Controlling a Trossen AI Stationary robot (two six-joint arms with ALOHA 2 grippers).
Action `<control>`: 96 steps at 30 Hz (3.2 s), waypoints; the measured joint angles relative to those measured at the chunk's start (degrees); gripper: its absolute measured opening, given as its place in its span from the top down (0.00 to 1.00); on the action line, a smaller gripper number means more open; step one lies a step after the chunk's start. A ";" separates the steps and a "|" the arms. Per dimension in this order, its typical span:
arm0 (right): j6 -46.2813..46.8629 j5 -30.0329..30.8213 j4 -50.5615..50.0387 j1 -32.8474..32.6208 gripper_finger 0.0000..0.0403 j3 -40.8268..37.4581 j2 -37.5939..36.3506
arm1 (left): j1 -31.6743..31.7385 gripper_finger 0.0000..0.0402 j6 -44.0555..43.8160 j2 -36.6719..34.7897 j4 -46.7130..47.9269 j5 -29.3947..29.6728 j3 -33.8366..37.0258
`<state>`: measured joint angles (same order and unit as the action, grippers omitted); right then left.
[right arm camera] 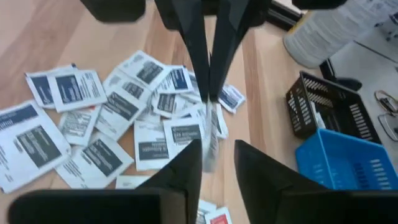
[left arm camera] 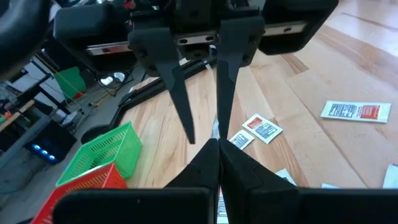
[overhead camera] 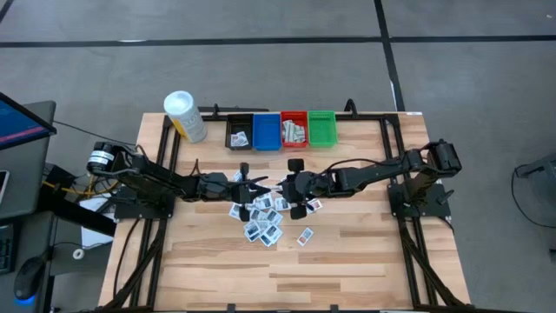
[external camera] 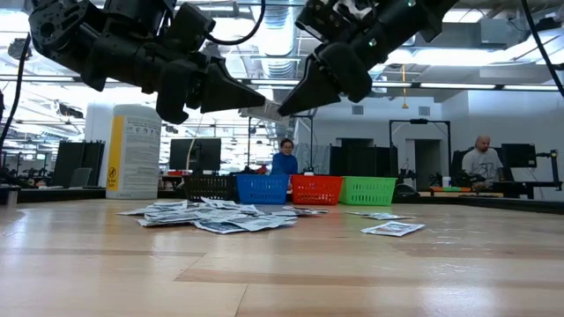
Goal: Pick & Place First Aid Supplies
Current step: Put the orange ointment pack into the black bin
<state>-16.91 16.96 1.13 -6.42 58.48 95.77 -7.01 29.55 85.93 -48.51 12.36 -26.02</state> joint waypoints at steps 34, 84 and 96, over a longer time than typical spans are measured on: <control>15.52 8.60 2.17 -0.91 0.72 -32.26 -20.48 | 33.47 0.99 -31.50 -9.18 15.31 10.05 -0.22; 17.42 -9.90 16.96 -0.17 0.73 -35.13 -4.43 | 15.28 0.78 -35.40 -7.02 -0.04 1.74 4.37; 17.17 -15.30 19.58 2.47 0.88 -35.04 -0.71 | 15.30 0.78 -35.40 -6.99 -0.74 1.77 4.35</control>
<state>0.26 1.66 20.71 -3.95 23.44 95.06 8.29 -5.85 78.94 -49.25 14.13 -21.67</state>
